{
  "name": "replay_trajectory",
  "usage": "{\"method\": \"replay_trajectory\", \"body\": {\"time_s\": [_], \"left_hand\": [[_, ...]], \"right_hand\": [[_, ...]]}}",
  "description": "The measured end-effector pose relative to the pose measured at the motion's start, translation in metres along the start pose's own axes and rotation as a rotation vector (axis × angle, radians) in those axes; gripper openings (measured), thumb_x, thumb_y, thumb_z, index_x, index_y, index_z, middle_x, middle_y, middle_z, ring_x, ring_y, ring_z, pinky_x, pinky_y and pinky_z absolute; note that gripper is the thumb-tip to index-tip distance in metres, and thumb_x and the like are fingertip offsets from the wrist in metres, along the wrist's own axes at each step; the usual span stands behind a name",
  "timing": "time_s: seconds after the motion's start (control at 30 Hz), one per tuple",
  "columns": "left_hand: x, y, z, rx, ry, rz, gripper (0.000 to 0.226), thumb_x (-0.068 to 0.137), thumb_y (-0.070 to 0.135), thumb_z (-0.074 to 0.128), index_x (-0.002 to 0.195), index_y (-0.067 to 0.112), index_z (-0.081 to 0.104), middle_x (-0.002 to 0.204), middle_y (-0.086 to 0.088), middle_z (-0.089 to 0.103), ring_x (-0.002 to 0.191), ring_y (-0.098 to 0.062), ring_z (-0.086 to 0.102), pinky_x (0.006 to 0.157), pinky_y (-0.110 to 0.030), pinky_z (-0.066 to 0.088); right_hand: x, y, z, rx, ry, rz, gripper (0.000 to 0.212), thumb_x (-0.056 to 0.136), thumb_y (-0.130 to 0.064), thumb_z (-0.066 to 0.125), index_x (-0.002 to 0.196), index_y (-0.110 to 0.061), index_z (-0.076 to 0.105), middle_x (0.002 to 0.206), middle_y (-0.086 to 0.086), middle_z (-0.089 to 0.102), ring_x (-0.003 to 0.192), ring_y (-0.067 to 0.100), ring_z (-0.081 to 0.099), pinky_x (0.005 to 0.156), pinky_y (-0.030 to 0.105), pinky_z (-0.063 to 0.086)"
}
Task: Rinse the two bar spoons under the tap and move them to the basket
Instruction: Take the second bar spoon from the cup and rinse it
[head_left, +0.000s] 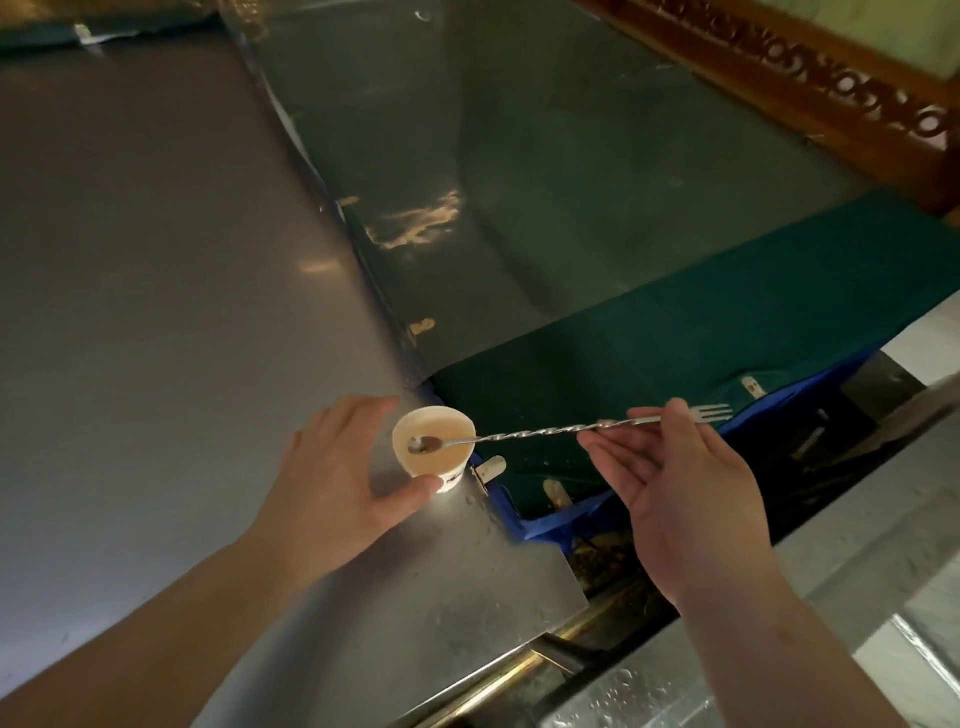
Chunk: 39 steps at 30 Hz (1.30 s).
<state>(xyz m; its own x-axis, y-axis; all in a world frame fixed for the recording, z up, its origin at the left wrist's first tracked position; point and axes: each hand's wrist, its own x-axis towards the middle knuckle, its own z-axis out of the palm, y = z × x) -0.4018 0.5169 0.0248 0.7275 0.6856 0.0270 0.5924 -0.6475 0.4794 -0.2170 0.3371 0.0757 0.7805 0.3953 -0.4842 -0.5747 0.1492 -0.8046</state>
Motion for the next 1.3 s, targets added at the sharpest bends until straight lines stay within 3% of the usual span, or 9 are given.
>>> {"method": "replay_trajectory", "body": {"time_s": [0.1,0.2,0.27,0.47,0.57,0.83,1.0,1.13,1.3], "left_hand": [[-0.002,0.015,-0.01,-0.076,0.047,0.027,0.061,0.077,0.06,0.06,0.13,0.032,0.047,0.122,0.014,0.051,0.108,-0.015,0.054,0.087,-0.033,0.046],[0.0,0.037,-0.013,-0.166,0.068,-0.021,0.045,0.083,0.052,0.06,0.124,0.042,0.049,0.105,0.03,0.048,0.099,0.004,0.052,0.073,-0.014,0.039],[0.002,0.057,-0.011,-0.251,0.07,-0.046,0.035,0.083,0.046,0.06,0.117,0.048,0.049,0.1,0.034,0.049,0.098,0.016,0.049,0.07,-0.013,0.039],[0.011,0.123,0.015,-0.442,-0.059,-0.04,0.022,0.089,0.024,0.062,0.095,0.045,0.062,0.086,0.031,0.067,0.076,0.004,0.064,0.068,-0.023,0.05],[0.008,0.173,0.031,-0.511,-0.126,0.038,0.023,0.086,0.017,0.062,0.091,0.038,0.069,0.083,0.026,0.073,0.075,0.001,0.068,0.07,-0.022,0.05],[-0.028,0.314,0.091,-0.716,-0.425,0.192,0.023,0.084,0.018,0.065,0.091,0.038,0.073,0.084,0.006,0.078,0.081,-0.013,0.072,0.086,-0.042,0.054],[-0.063,0.388,0.136,-0.731,-0.606,0.235,0.02,0.088,0.011,0.063,0.087,0.029,0.074,0.083,0.003,0.078,0.083,-0.017,0.071,0.085,-0.034,0.053],[-0.095,0.442,0.173,-0.751,-0.76,0.245,0.019,0.092,0.008,0.058,0.095,0.024,0.069,0.082,0.011,0.078,0.073,-0.003,0.068,0.069,-0.014,0.051],[-0.126,0.494,0.222,-0.809,-0.875,0.132,0.019,0.093,0.007,0.057,0.094,0.023,0.068,0.082,0.005,0.079,0.067,-0.002,0.066,0.063,-0.022,0.044]], "right_hand": [[0.001,-0.006,-0.013,0.013,-0.017,-0.005,0.03,0.105,-0.023,0.044,0.105,-0.001,0.062,0.093,0.022,0.076,0.089,0.029,0.076,0.069,0.027,0.061],[-0.003,-0.016,-0.029,0.101,0.0,-0.029,0.034,0.104,-0.028,0.044,0.104,0.001,0.062,0.092,0.024,0.076,0.09,0.033,0.076,0.069,0.03,0.061],[-0.006,-0.024,-0.045,0.137,0.001,-0.059,0.035,0.105,-0.029,0.043,0.103,0.001,0.062,0.091,0.024,0.076,0.091,0.034,0.075,0.07,0.03,0.061],[-0.022,-0.056,-0.113,0.256,0.092,-0.163,0.036,0.104,-0.031,0.043,0.098,0.0,0.061,0.086,0.024,0.076,0.091,0.036,0.075,0.07,0.033,0.061],[-0.037,-0.071,-0.159,0.317,0.167,-0.236,0.035,0.104,-0.029,0.043,0.09,-0.003,0.062,0.079,0.022,0.075,0.088,0.035,0.076,0.07,0.034,0.061],[-0.094,-0.094,-0.298,0.513,0.428,-0.35,0.033,0.102,-0.027,0.047,0.085,-0.003,0.063,0.071,0.017,0.073,0.082,0.031,0.077,0.072,0.037,0.062],[-0.133,-0.095,-0.38,0.614,0.554,-0.405,0.035,0.103,-0.027,0.046,0.084,-0.004,0.065,0.069,0.013,0.073,0.075,0.024,0.077,0.07,0.037,0.062],[-0.159,-0.093,-0.439,0.679,0.675,-0.462,0.046,0.103,-0.026,0.046,0.072,-0.005,0.073,0.066,0.011,0.073,0.07,0.022,0.076,0.068,0.037,0.062],[-0.178,-0.081,-0.495,0.736,0.761,-0.513,0.033,0.104,-0.026,0.045,0.087,-0.003,0.062,0.065,0.012,0.073,0.07,0.023,0.077,0.07,0.04,0.062]]}}
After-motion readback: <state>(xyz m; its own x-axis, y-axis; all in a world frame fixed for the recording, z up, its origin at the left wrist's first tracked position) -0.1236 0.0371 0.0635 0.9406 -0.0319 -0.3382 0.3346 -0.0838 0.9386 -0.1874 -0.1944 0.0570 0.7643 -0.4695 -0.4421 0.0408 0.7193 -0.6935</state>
